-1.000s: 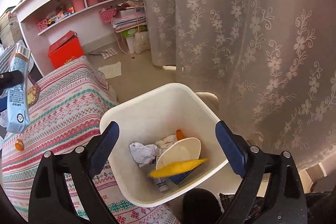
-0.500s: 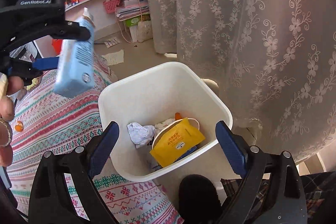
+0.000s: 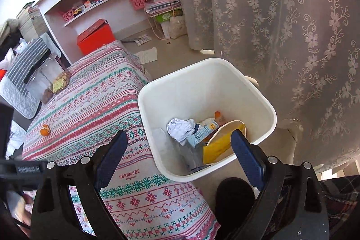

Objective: Collect trash
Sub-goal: 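Grasp the wrapped tissue on the table with the left tool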

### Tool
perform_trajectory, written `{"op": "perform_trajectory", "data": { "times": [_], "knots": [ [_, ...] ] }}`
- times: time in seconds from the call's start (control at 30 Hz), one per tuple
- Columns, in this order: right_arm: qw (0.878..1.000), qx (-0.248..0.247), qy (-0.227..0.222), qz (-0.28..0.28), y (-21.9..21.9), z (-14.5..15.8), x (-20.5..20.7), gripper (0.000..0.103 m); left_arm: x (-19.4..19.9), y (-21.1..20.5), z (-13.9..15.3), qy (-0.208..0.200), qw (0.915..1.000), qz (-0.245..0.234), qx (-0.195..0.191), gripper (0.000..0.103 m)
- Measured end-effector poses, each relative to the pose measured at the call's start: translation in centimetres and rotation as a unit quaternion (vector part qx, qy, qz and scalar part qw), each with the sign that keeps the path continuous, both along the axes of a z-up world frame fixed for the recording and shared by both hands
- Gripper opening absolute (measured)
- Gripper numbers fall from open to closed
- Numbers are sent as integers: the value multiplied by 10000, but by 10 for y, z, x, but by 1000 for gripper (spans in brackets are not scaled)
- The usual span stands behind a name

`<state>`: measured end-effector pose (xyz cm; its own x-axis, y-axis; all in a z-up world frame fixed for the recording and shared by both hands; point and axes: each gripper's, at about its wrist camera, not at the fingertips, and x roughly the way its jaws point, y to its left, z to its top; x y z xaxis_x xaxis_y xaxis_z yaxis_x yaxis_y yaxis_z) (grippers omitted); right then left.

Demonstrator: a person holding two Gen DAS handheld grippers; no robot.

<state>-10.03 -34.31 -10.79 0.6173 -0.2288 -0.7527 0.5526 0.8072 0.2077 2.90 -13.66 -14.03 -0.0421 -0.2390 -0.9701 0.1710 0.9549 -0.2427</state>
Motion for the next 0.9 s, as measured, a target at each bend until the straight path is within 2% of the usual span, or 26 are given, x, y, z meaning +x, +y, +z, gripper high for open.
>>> {"op": "perform_trajectory", "data": {
  "times": [0.07,0.23,0.3,0.33,0.37,0.47,0.53,0.6,0.7,0.8,0.9],
  "knots": [
    [10000,57,23,22,1,-1,0,89,-18,12,-17,235,9997,35,75,76],
    [10000,5,11,71,5,0,2,89,-40,33,-52,733,9965,390,-112,64],
    [9999,-88,31,120,9,0,3,89,-42,34,-50,684,9969,358,-175,62],
    [9998,-117,49,140,10,0,4,89,-42,34,-48,706,9966,335,-270,54],
    [9998,-136,74,153,11,-1,5,89,-43,34,-48,735,9965,308,-257,51],
    [9996,-138,141,204,14,-3,9,89,-45,32,-48,793,9964,255,-139,49],
    [9994,-173,162,261,17,-3,11,89,-51,27,-49,832,9957,262,-313,42],
    [9991,-209,185,325,21,-4,14,89,-55,26,-49,702,9966,227,-363,35],
    [9984,-238,221,470,31,-5,21,89,-50,23,-42,408,9981,220,-409,34],
    [9958,-342,264,804,49,-5,33,89,-31,39,-18,-337,9984,345,-291,33],
    [9897,-532,279,1297,77,-7,48,92,-10,73,16,-1180,9906,657,-211,33]
  ]
}}
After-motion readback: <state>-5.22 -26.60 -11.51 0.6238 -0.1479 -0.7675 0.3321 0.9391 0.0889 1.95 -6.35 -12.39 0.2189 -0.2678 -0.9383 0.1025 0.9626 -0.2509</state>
